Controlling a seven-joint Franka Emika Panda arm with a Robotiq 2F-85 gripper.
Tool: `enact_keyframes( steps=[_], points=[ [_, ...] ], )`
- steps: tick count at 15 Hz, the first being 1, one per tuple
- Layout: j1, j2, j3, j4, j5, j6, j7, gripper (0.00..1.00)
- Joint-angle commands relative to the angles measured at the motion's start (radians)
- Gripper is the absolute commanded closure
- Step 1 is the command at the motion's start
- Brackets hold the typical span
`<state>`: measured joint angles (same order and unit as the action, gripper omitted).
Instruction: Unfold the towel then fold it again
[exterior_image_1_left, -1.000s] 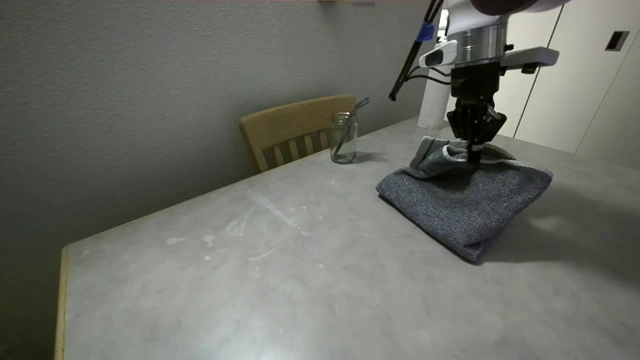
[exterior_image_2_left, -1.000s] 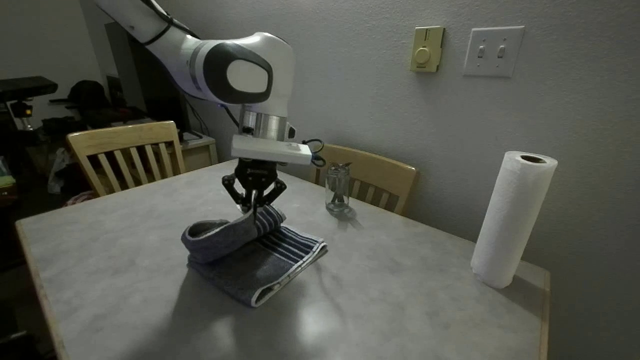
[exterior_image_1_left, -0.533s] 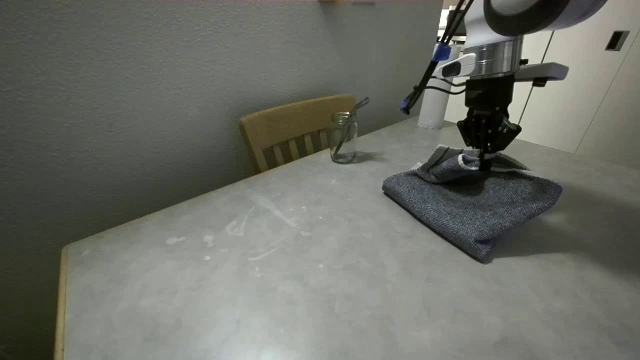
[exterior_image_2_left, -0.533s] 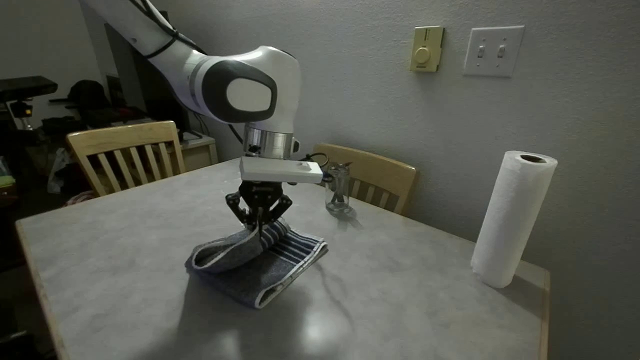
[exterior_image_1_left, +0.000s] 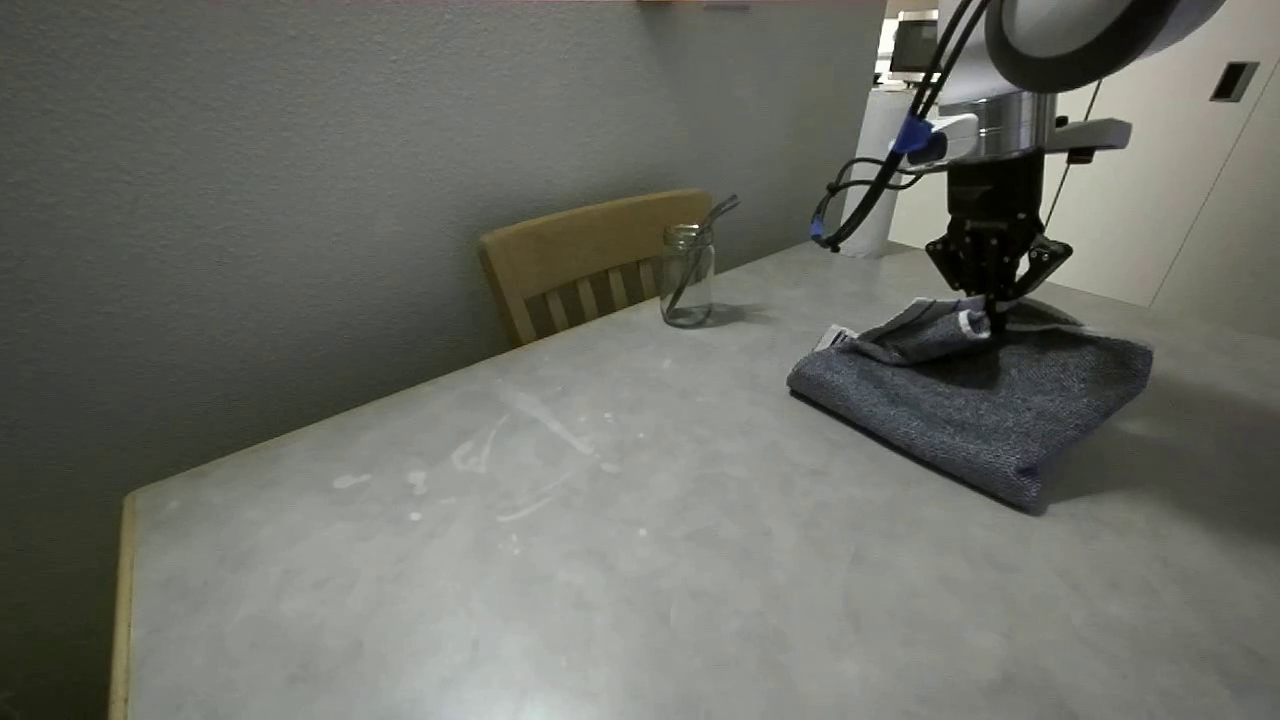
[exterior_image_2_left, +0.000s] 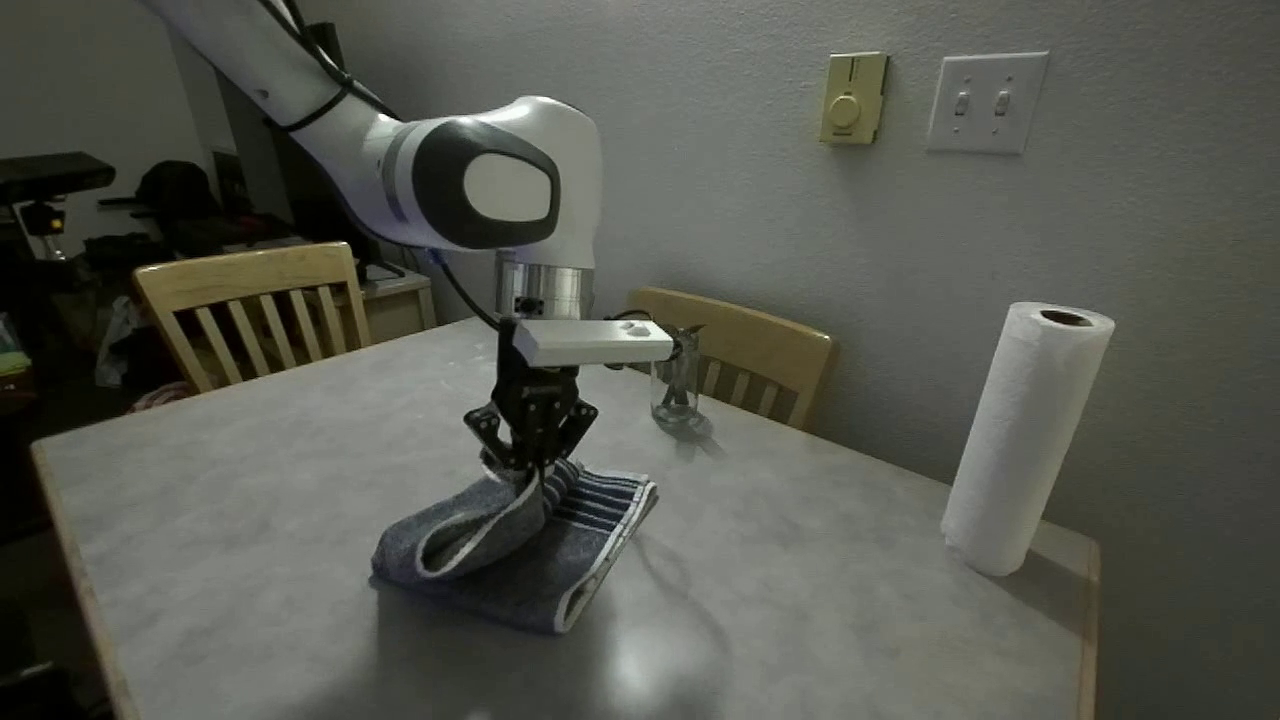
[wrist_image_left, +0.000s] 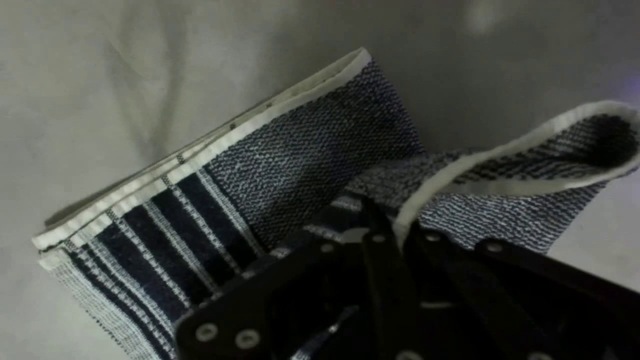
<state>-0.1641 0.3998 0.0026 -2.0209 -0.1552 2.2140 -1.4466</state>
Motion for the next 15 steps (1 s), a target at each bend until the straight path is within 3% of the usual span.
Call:
enact_keyframes(
  steps=[1,3,11,13,15],
  points=[
    [-0.010,-0.031,-0.034,-0.024,-0.087,0.019,-0.083,0.68],
    [-0.011,-0.036,-0.050,-0.027,-0.120,0.024,-0.106,0.61],
    [-0.003,-0.075,-0.079,-0.020,-0.184,0.010,-0.142,0.05],
    [0.005,-0.101,-0.085,-0.022,-0.185,-0.016,-0.101,0.00],
    [0.027,-0.127,-0.111,-0.019,-0.208,-0.078,0.035,0.00]
  ],
)
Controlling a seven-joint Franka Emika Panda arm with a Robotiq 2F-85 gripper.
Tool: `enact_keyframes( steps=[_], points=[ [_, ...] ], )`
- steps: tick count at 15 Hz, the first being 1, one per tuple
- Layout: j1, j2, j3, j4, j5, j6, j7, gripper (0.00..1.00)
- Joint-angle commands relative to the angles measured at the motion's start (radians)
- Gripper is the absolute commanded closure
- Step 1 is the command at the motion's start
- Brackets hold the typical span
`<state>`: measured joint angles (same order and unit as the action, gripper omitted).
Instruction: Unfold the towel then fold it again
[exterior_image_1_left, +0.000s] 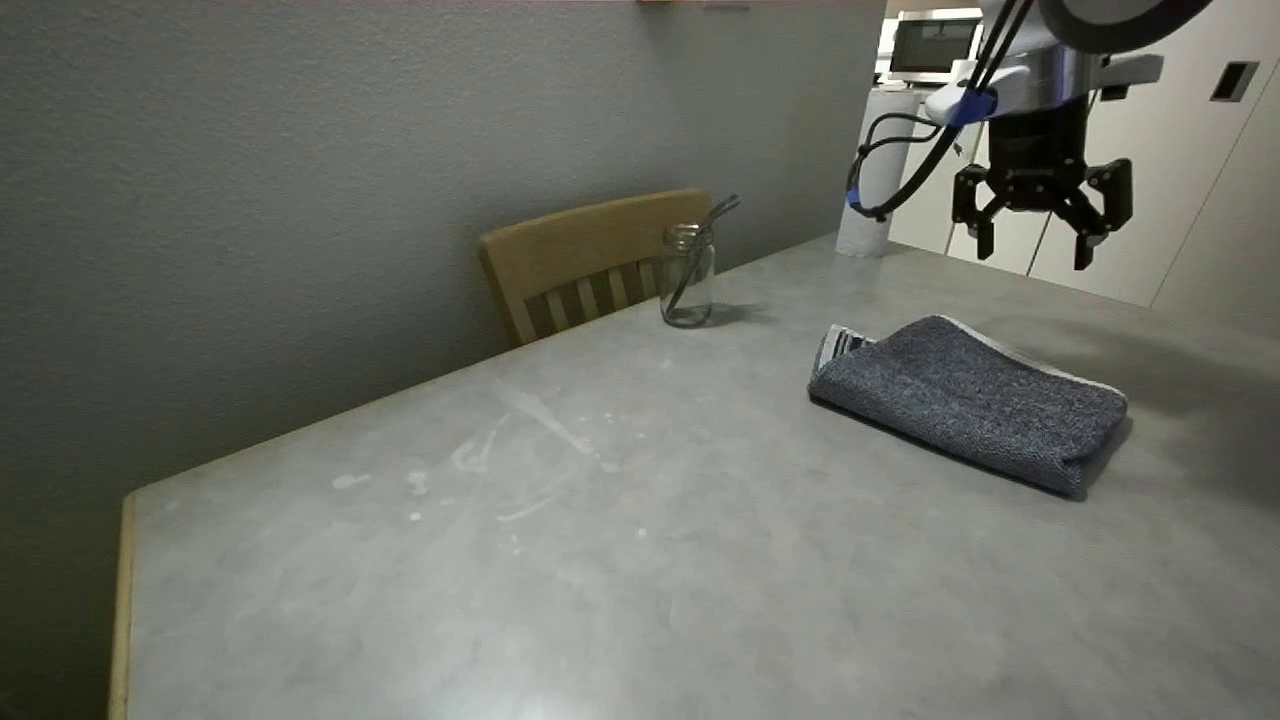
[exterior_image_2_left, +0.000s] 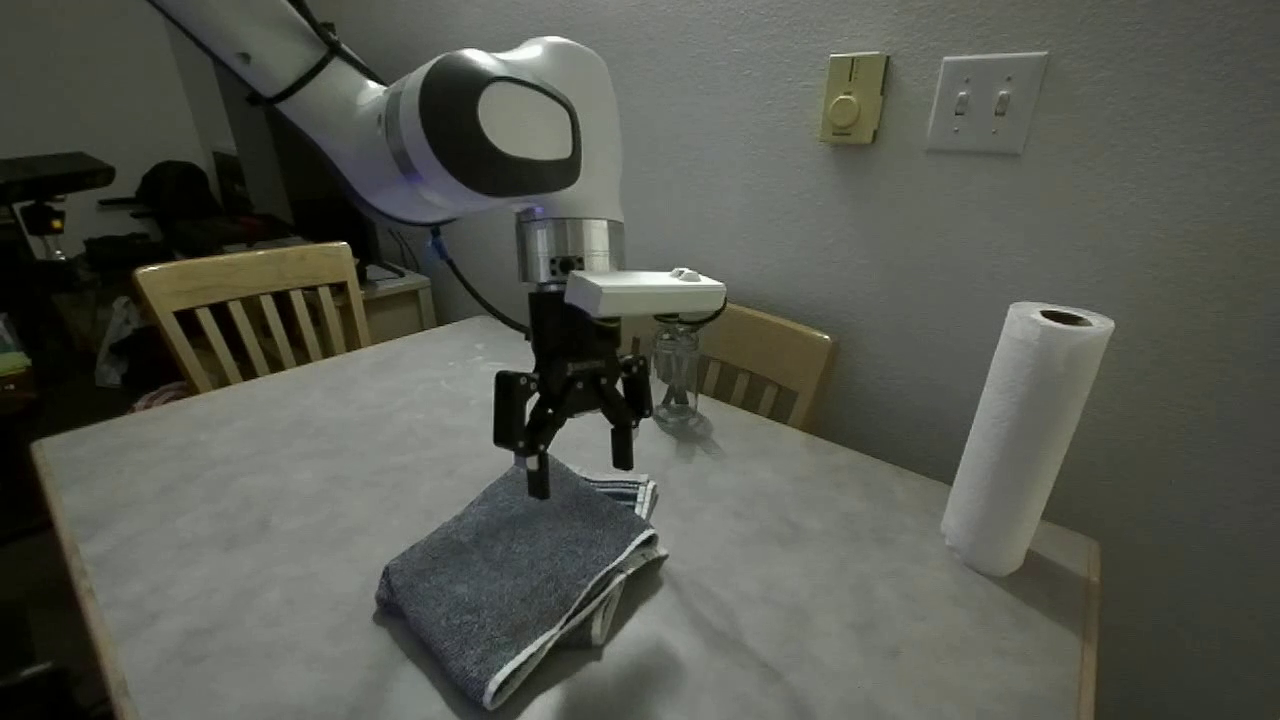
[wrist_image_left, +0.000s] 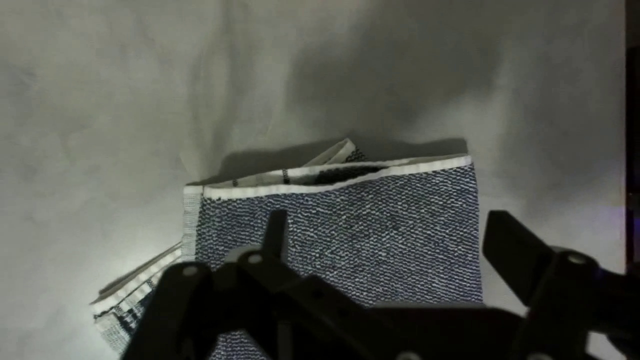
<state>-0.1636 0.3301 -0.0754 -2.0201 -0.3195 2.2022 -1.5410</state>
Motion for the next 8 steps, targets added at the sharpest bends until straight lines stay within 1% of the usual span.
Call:
enact_keyframes(
  steps=[1,4,6,8],
  points=[
    [0.031,-0.077,-0.040,-0.026,-0.060,-0.083,0.194,0.00],
    [0.040,-0.111,-0.047,-0.022,-0.094,-0.154,0.375,0.00],
    [0.042,-0.123,-0.040,-0.013,-0.075,-0.210,0.476,0.00],
    [0.041,-0.123,-0.030,0.000,-0.033,-0.271,0.554,0.00]
  ],
)
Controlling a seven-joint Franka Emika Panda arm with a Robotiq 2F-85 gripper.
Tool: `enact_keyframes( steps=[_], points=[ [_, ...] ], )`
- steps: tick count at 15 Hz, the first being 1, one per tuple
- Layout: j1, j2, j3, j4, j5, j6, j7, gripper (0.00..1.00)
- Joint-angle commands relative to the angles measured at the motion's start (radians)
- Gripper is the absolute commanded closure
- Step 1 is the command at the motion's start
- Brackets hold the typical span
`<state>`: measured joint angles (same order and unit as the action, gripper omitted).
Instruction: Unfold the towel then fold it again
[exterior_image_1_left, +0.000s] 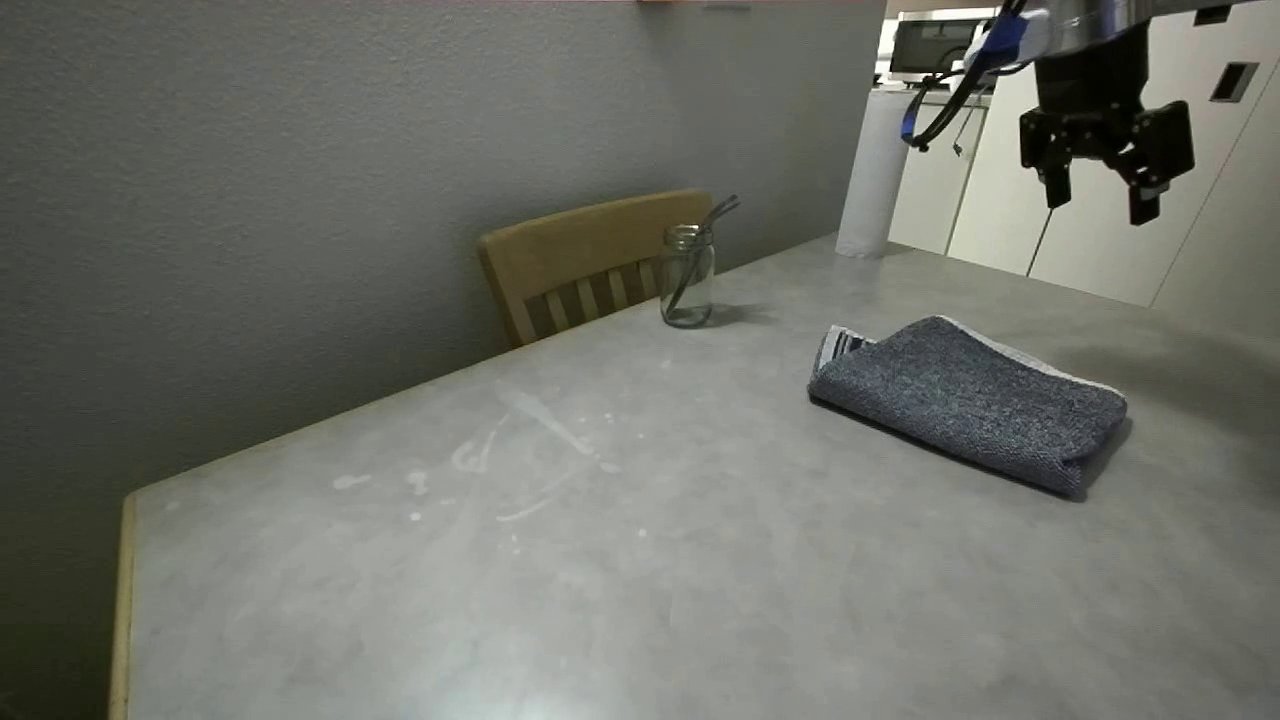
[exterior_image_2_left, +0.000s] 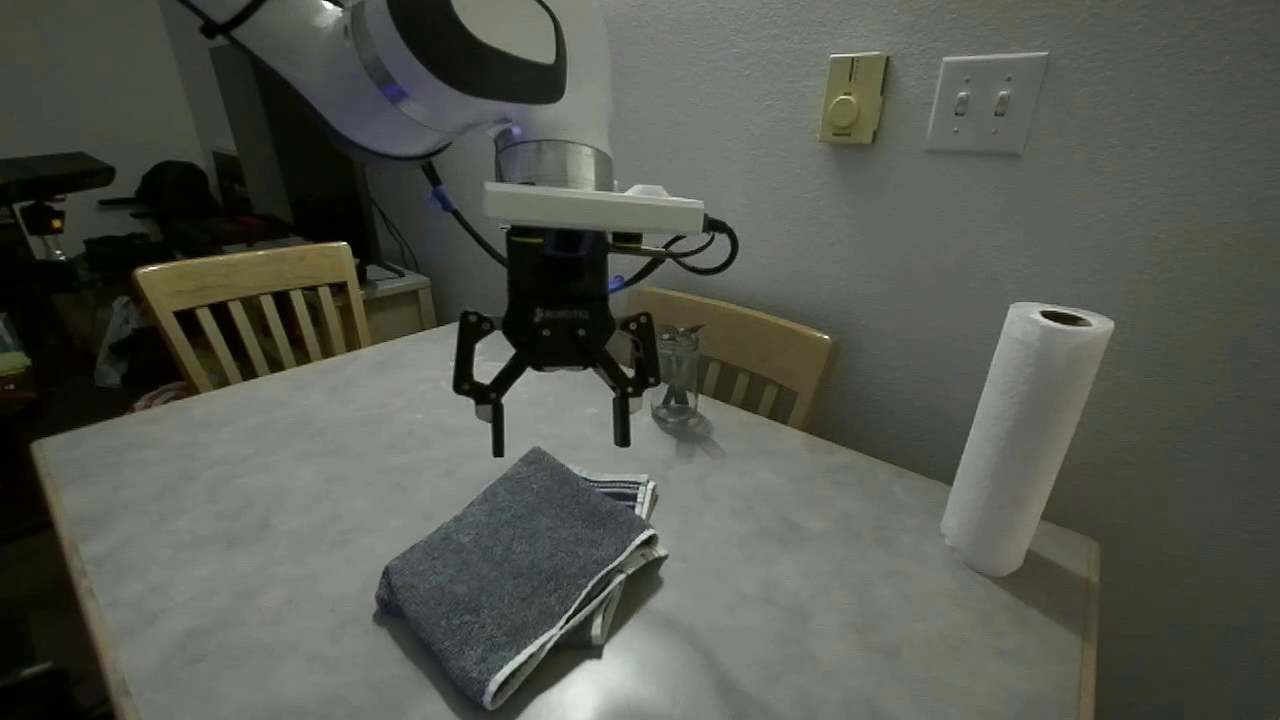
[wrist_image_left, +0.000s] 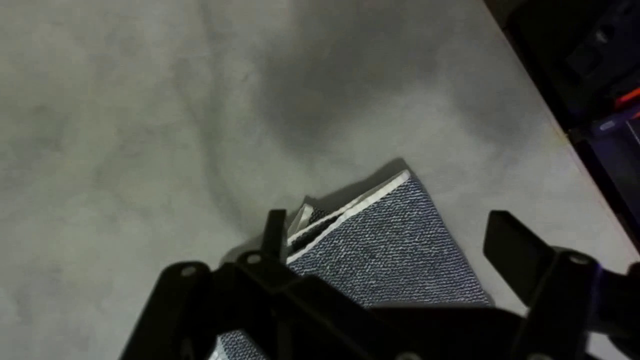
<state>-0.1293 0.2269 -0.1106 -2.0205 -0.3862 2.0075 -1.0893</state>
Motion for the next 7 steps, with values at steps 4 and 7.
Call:
enact_keyframes(
  steps=[4,7],
  points=[
    [0.001,-0.010,0.011,0.002,0.017,-0.056,0.094,0.00],
    [0.001,-0.010,0.011,0.002,0.018,-0.057,0.097,0.00]
  ],
)
